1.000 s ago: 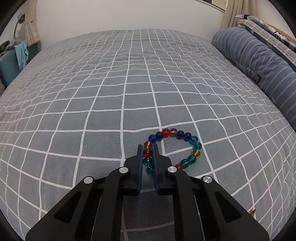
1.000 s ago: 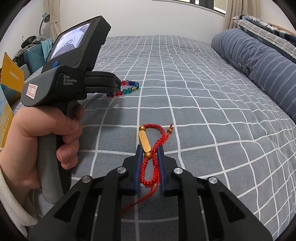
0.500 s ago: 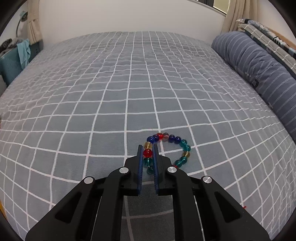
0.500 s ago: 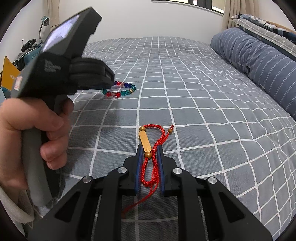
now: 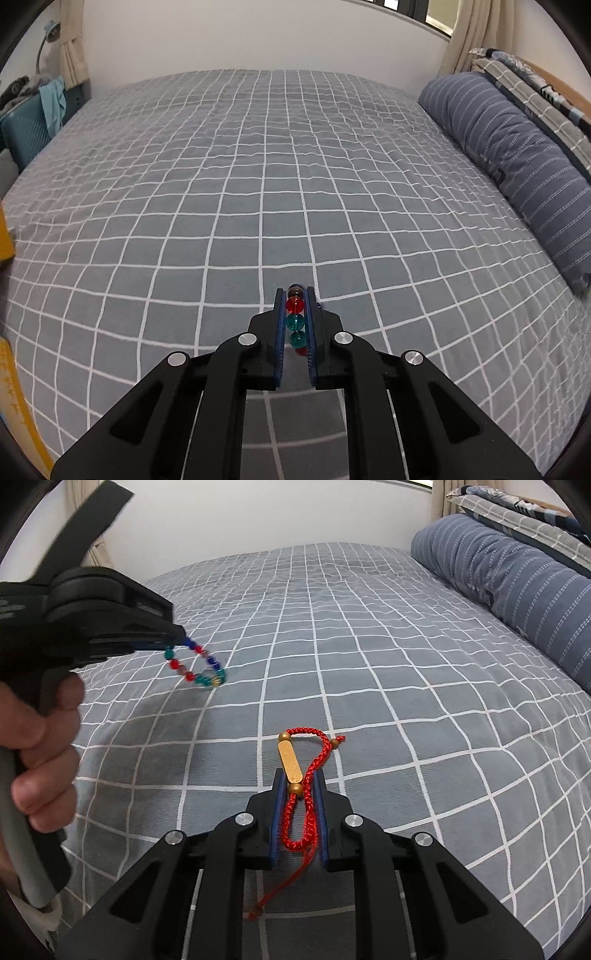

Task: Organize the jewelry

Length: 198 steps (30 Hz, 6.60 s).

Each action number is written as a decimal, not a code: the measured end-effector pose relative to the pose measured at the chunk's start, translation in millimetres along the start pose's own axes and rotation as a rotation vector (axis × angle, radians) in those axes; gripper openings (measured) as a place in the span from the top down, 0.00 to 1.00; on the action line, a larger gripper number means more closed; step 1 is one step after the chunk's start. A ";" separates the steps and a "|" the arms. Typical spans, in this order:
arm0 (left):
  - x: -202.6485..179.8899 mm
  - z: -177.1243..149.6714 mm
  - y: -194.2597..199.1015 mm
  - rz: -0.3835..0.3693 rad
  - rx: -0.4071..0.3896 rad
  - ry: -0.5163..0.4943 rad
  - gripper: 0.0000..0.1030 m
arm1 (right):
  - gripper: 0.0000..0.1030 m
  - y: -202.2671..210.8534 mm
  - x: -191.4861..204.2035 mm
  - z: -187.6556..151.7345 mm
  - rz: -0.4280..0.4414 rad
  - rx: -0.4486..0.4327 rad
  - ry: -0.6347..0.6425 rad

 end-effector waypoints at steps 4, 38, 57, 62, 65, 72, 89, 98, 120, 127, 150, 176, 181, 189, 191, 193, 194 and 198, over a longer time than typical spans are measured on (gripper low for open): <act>0.7 0.1 12.2 -0.024 -0.004 0.004 0.91 | 0.87 2.8 0.2 1.9 -0.003 0.007 0.010; 22.2 -43.5 136.7 0.038 -0.059 -0.011 0.91 | 0.86 58.7 27.3 38.2 0.028 -0.040 0.076; 77.5 -47.4 205.1 0.154 -0.111 0.065 0.91 | 0.86 92.8 94.3 65.3 0.131 -0.068 0.156; 97.7 -46.7 226.4 0.192 -0.136 0.098 0.91 | 0.86 102.4 124.4 71.7 0.168 -0.083 0.197; 116.6 -50.4 239.8 0.212 -0.146 0.126 0.91 | 0.86 107.6 144.6 73.5 0.197 -0.087 0.222; 157.6 -61.1 270.4 0.273 -0.169 0.189 0.91 | 0.86 123.2 196.0 71.7 0.269 -0.101 0.290; 291.1 -141.6 315.8 0.479 -0.114 0.397 0.91 | 0.87 153.5 349.2 17.7 0.450 -0.073 0.500; 347.0 -197.2 297.6 0.533 0.005 0.508 0.91 | 0.87 130.0 399.6 -25.1 0.466 0.031 0.570; 355.4 -221.5 287.0 0.523 0.074 0.563 0.60 | 0.59 96.5 420.6 -53.9 0.405 0.166 0.616; 338.9 -222.9 323.5 0.553 -0.012 0.557 0.29 | 0.23 129.3 403.0 -37.2 0.430 0.075 0.596; 288.1 -283.7 367.8 0.567 -0.077 0.536 0.06 | 0.07 183.6 321.5 -72.0 0.443 0.000 0.547; 285.8 -283.8 370.4 0.574 -0.082 0.524 0.06 | 0.07 183.7 321.9 -69.6 0.436 0.005 0.545; 284.4 -282.7 370.5 0.574 -0.085 0.525 0.06 | 0.07 183.7 321.4 -69.3 0.436 0.006 0.545; 282.6 -279.6 371.0 0.583 -0.089 0.514 0.06 | 0.07 182.6 320.1 -67.9 0.437 0.011 0.541; 282.4 -279.3 370.9 0.579 -0.090 0.517 0.06 | 0.07 182.1 320.0 -67.6 0.436 0.011 0.542; 281.6 -279.4 370.2 0.575 -0.088 0.518 0.06 | 0.07 181.6 320.2 -67.8 0.437 0.014 0.541; 281.3 -279.6 369.9 0.572 -0.087 0.517 0.06 | 0.07 181.2 320.1 -67.8 0.438 0.015 0.540; 281.0 -279.6 368.9 0.567 -0.083 0.517 0.06 | 0.07 180.9 321.3 -68.6 0.438 0.016 0.539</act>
Point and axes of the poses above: each gripper's, at about its wrist camera, not at the fingertips, and y roughly against the way its jaws point, x to its left, z to its top, the point moved 4 cm from there along -y, roughly the way its jaws point, and after that the axes turned 2 degrees about z, right-handed, at the moved point
